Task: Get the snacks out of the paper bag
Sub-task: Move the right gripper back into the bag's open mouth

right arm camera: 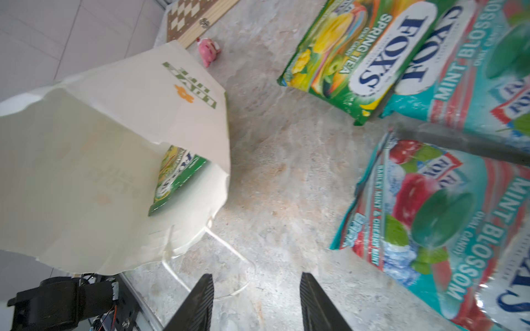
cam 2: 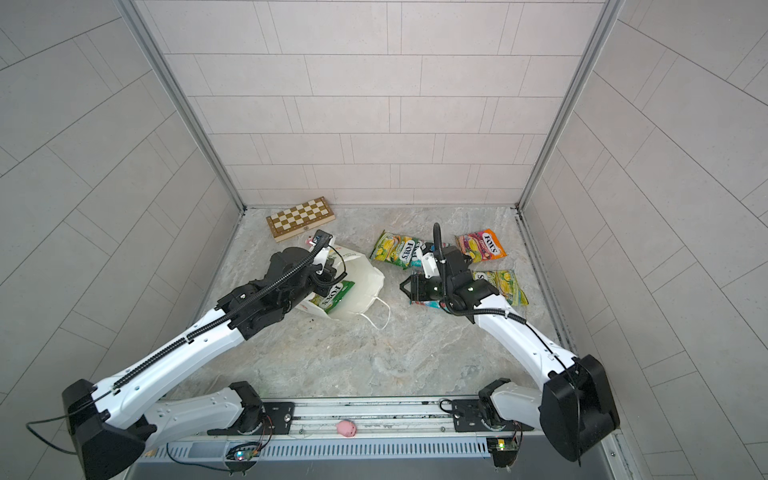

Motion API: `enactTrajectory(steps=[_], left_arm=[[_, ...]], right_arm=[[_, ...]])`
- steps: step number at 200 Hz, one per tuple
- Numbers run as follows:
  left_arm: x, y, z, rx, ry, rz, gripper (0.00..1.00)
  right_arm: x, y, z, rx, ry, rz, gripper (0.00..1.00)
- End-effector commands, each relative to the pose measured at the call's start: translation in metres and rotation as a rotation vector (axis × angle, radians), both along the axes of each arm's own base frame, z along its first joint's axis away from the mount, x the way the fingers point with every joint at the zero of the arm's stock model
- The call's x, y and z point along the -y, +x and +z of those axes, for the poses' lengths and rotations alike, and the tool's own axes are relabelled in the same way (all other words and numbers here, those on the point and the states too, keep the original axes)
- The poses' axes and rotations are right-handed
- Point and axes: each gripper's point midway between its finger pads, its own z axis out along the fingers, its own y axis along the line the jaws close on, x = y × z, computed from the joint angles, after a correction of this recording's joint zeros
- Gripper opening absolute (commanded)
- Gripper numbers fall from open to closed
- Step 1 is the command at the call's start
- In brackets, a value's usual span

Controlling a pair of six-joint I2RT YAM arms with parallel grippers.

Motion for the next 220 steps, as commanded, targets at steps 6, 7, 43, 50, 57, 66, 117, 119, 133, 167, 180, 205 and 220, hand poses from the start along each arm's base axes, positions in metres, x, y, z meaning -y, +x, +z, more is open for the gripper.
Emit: enactTrajectory(steps=[6,7,43,50,57,66,117,119,133,167,180,205,220], left_arm=[[0.001,-0.004,0.005,0.012,-0.012,-0.027,0.00],[0.002,-0.004,0.005,0.012,-0.013,-0.028,0.00],[0.007,-0.003,0.000,-0.007,-0.025,-0.040,0.00],[0.008,-0.003,-0.001,-0.012,-0.025,-0.040,0.00],[0.008,-0.002,-0.002,-0.016,-0.028,-0.035,0.00],[0.007,-0.001,-0.002,-0.018,-0.032,-0.021,0.00],[0.008,0.004,-0.005,-0.036,-0.072,0.020,0.00],[0.008,0.004,-0.006,-0.038,-0.072,0.022,0.00],[0.008,0.005,-0.006,-0.041,-0.079,0.032,0.00],[0.008,0.007,-0.007,-0.044,-0.082,0.042,0.00],[0.009,0.006,-0.007,-0.047,-0.084,0.037,0.00],[0.010,0.006,-0.007,-0.048,-0.087,0.029,0.00],[0.011,0.005,-0.007,-0.049,-0.088,0.023,0.00]], right_arm=[[-0.027,-0.006,0.019,0.079,0.051,0.017,0.49],[-0.029,-0.006,0.019,0.082,0.053,0.021,0.49],[-0.079,-0.023,0.021,0.145,0.080,0.105,0.49],[-0.087,-0.024,0.018,0.141,0.080,0.117,0.48],[-0.096,-0.025,0.014,0.130,0.077,0.128,0.48],[-0.104,-0.026,0.009,0.116,0.069,0.131,0.48],[-0.147,-0.029,-0.025,0.006,0.048,0.151,0.44],[-0.148,-0.029,-0.027,0.002,0.048,0.150,0.45],[-0.154,-0.030,-0.035,-0.013,0.044,0.154,0.44],[-0.160,-0.028,-0.059,-0.059,0.005,0.131,0.44],[-0.160,-0.024,-0.066,-0.078,-0.008,0.099,0.44],[-0.160,-0.012,-0.071,-0.104,-0.009,0.017,0.46],[-0.160,-0.005,-0.076,-0.119,-0.014,-0.036,0.48]])
